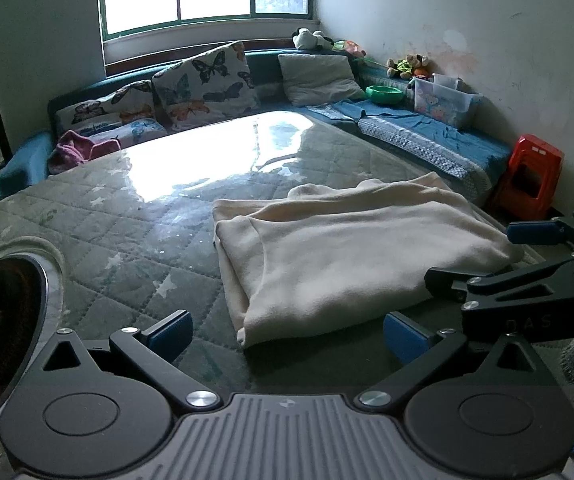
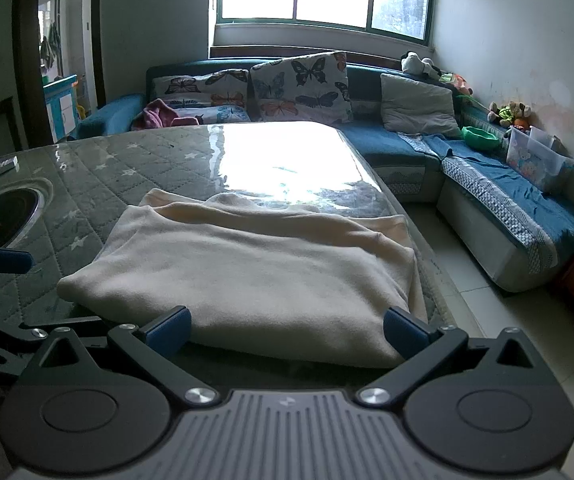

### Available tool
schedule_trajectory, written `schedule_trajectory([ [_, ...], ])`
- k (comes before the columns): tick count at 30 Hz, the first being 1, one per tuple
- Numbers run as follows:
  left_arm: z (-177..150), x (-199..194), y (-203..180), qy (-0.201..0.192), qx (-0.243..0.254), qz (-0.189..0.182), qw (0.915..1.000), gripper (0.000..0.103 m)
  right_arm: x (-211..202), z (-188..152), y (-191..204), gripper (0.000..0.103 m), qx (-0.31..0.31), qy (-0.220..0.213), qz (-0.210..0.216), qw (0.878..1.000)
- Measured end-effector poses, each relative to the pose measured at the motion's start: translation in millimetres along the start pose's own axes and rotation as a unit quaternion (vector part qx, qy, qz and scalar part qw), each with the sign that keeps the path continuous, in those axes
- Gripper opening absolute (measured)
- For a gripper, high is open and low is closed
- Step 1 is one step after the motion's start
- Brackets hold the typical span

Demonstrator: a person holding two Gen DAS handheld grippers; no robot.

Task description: Fold clothes

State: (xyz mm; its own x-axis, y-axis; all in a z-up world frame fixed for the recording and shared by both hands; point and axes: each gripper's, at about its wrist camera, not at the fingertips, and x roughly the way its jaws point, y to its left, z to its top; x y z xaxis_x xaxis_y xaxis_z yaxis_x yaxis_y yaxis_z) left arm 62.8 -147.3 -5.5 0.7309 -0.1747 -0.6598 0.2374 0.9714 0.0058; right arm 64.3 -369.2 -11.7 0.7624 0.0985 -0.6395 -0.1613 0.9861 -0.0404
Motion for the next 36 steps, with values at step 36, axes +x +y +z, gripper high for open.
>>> schedule_trajectory([
  [36, 17, 14, 6, 0.002, 0.005, 0.012, 0.9999, 0.103, 14, 16, -6, 0.103, -0.002, -0.008, 0.001, 1.000],
])
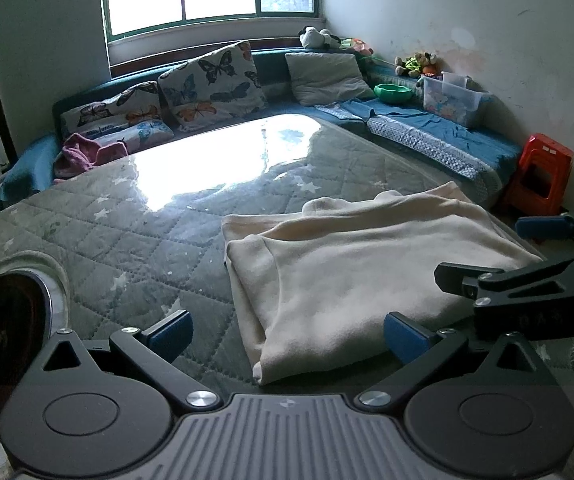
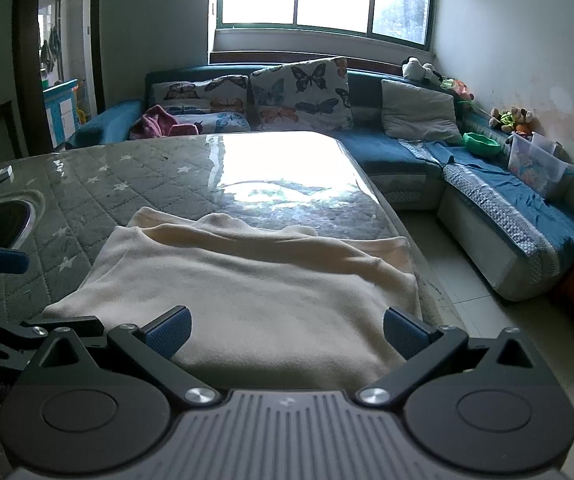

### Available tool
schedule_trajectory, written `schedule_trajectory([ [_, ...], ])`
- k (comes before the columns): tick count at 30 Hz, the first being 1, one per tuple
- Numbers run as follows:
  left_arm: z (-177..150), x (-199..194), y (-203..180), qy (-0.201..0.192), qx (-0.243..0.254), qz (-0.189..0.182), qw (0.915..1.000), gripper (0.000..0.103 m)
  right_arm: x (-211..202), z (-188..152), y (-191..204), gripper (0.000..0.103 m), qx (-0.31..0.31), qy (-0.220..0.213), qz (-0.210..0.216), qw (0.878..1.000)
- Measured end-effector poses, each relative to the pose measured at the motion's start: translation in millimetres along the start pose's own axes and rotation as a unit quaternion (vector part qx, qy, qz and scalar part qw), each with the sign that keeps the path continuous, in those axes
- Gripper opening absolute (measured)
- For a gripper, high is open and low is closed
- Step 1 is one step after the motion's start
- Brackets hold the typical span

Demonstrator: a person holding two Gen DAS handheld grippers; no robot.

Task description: Fold clothes

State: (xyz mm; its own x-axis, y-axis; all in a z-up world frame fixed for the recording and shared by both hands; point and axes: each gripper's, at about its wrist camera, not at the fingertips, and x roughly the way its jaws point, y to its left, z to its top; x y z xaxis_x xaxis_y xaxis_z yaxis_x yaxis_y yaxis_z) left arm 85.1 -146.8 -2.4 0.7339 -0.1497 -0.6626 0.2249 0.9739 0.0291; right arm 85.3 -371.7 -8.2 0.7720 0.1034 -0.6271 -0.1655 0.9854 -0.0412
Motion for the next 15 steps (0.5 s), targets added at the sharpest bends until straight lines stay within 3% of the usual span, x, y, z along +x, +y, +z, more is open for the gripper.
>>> schedule_trajectory([
  [15, 2.0, 1.6, 0.9, -0.003, 0.001, 0.001, 1.0000, 0.103, 1.2, 1.8, 0.8, 0.103, -0.002, 0.000, 0.002, 1.000],
])
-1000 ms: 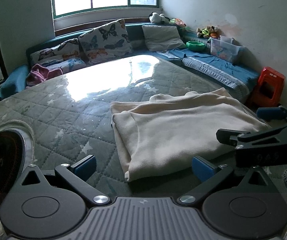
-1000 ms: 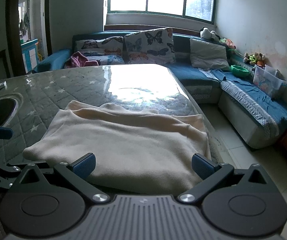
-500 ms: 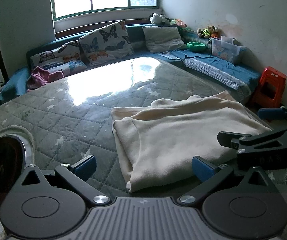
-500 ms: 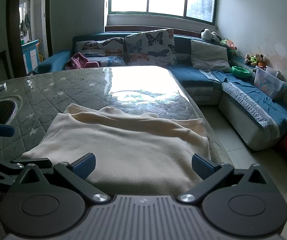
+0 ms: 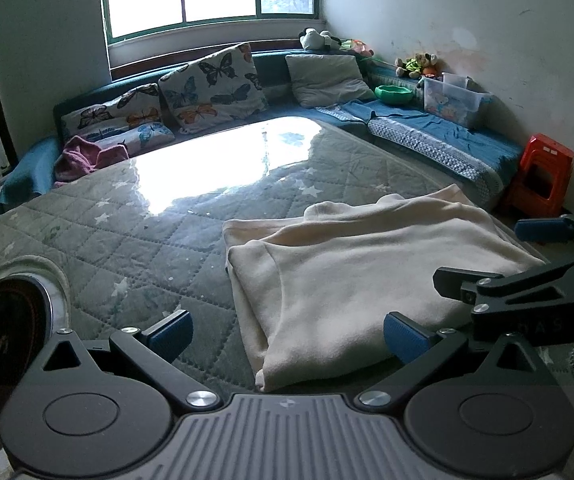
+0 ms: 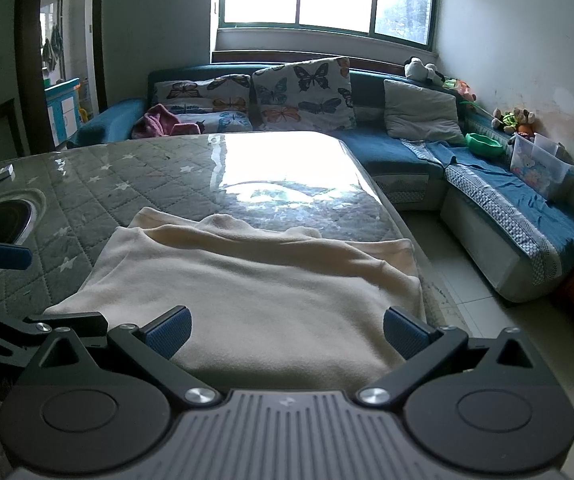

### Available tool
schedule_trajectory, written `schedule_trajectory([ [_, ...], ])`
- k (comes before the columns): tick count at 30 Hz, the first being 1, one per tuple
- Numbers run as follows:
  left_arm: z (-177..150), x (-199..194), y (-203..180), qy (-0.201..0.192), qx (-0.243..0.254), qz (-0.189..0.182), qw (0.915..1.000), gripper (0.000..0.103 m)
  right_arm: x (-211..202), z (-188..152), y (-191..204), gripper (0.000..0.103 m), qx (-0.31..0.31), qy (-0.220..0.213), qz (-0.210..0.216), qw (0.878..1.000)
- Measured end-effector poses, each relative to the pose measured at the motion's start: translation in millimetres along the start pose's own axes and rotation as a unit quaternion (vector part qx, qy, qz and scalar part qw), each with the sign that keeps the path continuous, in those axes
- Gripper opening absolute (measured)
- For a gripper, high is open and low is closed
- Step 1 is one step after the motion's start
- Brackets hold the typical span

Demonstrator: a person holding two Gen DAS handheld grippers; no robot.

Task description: Fold clothes

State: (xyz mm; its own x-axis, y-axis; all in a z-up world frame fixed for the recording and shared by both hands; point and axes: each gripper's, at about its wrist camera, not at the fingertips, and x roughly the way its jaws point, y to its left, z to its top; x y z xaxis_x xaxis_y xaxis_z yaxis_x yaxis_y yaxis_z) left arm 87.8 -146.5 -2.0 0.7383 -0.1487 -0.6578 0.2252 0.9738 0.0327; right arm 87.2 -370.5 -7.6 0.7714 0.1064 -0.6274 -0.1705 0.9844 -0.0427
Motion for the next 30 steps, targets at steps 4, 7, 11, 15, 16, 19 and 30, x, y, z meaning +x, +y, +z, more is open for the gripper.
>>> schedule_trajectory([
  [4, 0.5, -1.2, -0.4, -0.002, -0.001, -0.001, 1.0000, 0.103, -0.5, 0.4, -0.3, 0.103, 0.001, -0.001, 0.000, 1.000],
  [7, -0.2, -1.5, -0.7, -0.003, -0.001, -0.001, 1.0000, 0.103, -1.0, 0.4, -0.6, 0.103, 0.002, -0.002, 0.000, 1.000],
  [11, -1.1, -2.4, -1.1, -0.002, -0.002, -0.001, 1.0000, 0.103, -1.2, 0.0, 0.1, 0.103, 0.002, -0.002, 0.000, 1.000],
  [15, -1.8, -3.9, -2.2, -0.003, -0.001, 0.000, 1.0000, 0.103, -2.7, -0.4, -0.1, 0.103, 0.004, -0.004, 0.000, 1.000],
  [16, -2.0, -4.3, -2.5, -0.004, -0.001, 0.000, 1.0000, 0.103, -3.1, -0.7, -0.2, 0.103, 0.005, -0.004, 0.001, 1.000],
  [19, -2.4, -5.2, -2.9, -0.005, -0.001, 0.000, 1.0000, 0.103, -4.2, -2.1, -0.9, 0.103, 0.009, -0.005, 0.000, 1.000],
  [30, -4.2, -7.0, -4.9, -0.004, -0.001, 0.001, 1.0000, 0.103, -6.3, -5.9, -2.0, 0.103, 0.014, -0.004, 0.000, 1.000],
])
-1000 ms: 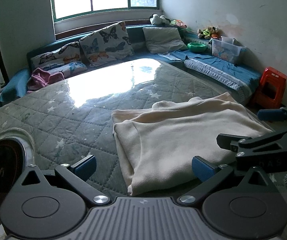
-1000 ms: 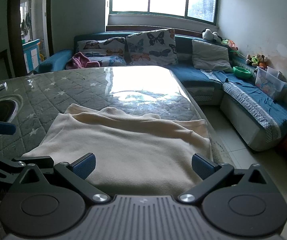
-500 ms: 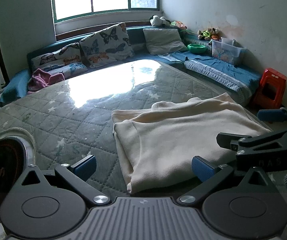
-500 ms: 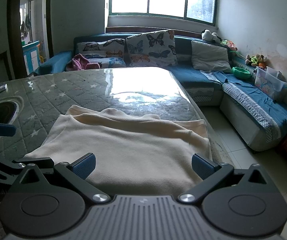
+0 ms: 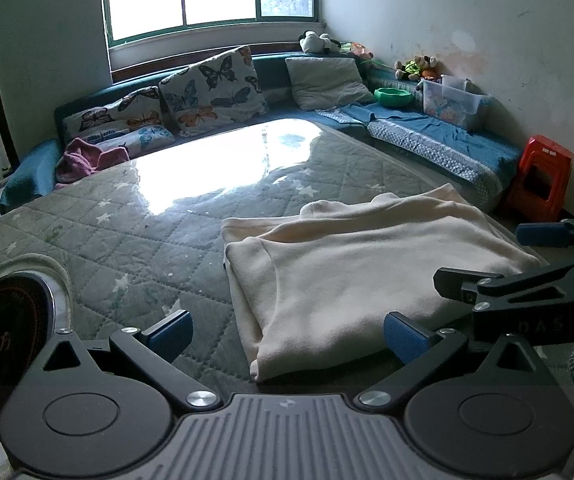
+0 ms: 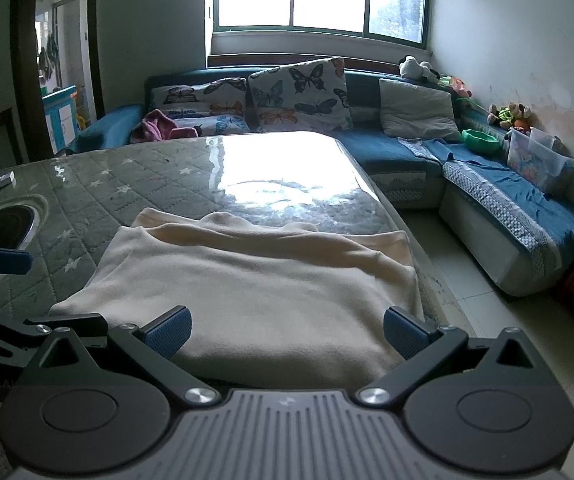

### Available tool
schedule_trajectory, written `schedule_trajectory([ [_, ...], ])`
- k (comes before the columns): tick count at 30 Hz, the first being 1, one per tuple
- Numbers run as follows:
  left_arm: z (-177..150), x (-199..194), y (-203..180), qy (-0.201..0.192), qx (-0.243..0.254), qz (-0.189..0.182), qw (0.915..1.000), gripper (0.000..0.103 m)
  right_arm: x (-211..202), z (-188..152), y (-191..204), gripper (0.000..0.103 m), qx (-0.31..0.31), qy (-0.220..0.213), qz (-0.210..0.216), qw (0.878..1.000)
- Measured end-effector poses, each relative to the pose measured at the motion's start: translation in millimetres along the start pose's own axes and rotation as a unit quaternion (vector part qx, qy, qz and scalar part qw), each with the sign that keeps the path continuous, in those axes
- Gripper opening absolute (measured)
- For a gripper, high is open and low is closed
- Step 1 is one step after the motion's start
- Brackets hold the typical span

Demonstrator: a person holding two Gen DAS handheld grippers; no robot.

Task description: Fold clothes

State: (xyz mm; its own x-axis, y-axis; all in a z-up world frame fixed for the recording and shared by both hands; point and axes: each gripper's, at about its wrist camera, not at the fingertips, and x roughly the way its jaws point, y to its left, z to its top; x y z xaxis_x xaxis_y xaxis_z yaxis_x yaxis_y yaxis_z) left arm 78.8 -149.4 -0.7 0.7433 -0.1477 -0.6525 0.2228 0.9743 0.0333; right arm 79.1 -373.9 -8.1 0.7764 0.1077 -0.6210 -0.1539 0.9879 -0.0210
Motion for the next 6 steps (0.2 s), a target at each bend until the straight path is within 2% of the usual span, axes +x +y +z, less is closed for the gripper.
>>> schedule_trajectory([
  [6, -0.5, -2.6, 0.4, -0.003, 0.001, 0.002, 1.0000, 0.103, -2.0, -0.1, 0.4, 0.103, 0.000, -0.003, 0.001, 1.000],
])
